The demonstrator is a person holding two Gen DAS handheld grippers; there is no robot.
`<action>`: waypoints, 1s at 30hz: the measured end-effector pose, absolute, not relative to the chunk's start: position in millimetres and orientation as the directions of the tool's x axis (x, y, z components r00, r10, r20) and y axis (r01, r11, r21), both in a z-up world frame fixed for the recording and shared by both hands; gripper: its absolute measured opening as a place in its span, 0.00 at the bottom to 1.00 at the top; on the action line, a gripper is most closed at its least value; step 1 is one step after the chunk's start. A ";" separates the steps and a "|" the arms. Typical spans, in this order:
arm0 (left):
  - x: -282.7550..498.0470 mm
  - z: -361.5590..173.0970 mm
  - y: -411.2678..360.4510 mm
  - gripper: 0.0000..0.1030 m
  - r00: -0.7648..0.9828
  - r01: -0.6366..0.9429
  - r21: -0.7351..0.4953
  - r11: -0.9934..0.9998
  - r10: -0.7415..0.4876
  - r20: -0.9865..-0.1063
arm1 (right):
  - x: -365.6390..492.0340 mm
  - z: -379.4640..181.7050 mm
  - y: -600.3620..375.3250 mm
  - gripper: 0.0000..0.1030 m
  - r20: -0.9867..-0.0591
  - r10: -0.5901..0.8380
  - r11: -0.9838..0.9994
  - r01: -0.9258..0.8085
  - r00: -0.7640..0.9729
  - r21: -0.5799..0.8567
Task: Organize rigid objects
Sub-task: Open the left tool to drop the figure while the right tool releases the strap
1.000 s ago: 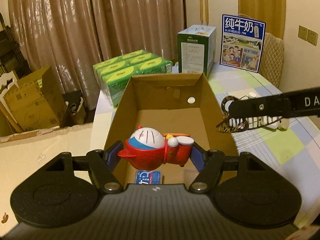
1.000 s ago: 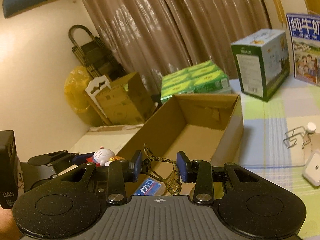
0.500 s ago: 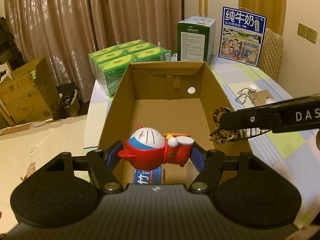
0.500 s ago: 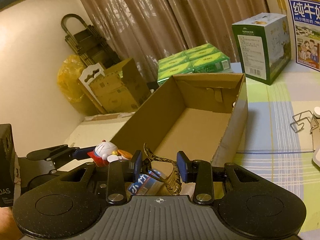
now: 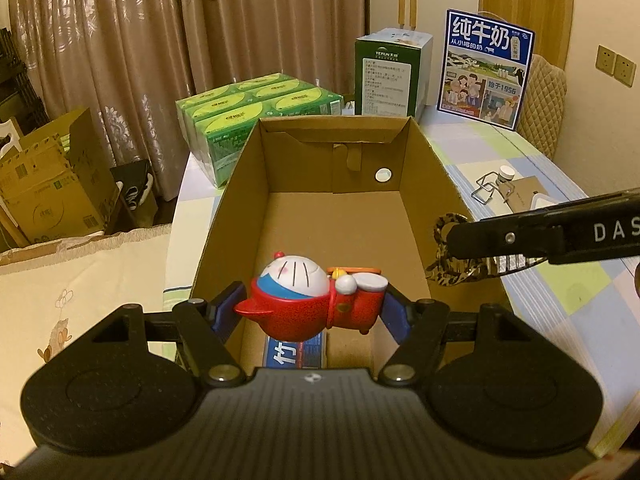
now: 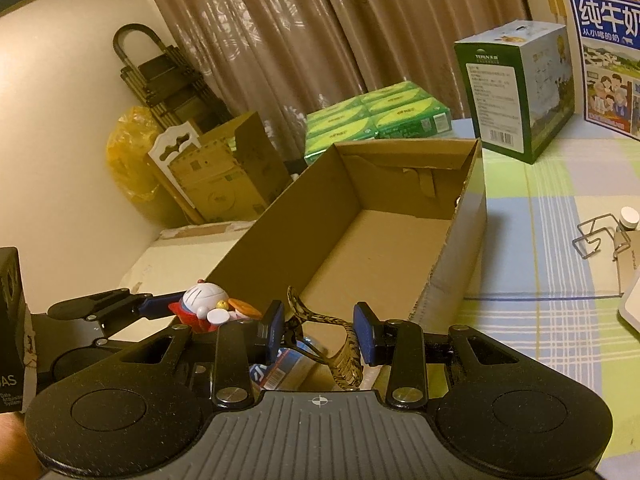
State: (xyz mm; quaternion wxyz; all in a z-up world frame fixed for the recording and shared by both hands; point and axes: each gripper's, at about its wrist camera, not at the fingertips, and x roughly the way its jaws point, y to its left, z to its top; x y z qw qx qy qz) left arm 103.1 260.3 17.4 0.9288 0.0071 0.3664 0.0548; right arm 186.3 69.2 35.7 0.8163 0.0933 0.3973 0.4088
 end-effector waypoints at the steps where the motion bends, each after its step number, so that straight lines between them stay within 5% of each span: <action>1: 103.5 17.2 261.0 0.66 0.724 -0.099 0.048 0.994 0.105 -0.682 | 186.4 35.9 69.2 0.33 -0.573 0.741 0.649 -0.592 0.350 0.477; 30: 79.6 34.6 275.5 0.67 0.748 -0.164 0.049 0.985 0.156 -0.645 | 182.9 35.4 72.1 0.34 -0.574 0.746 0.641 -0.600 0.339 0.478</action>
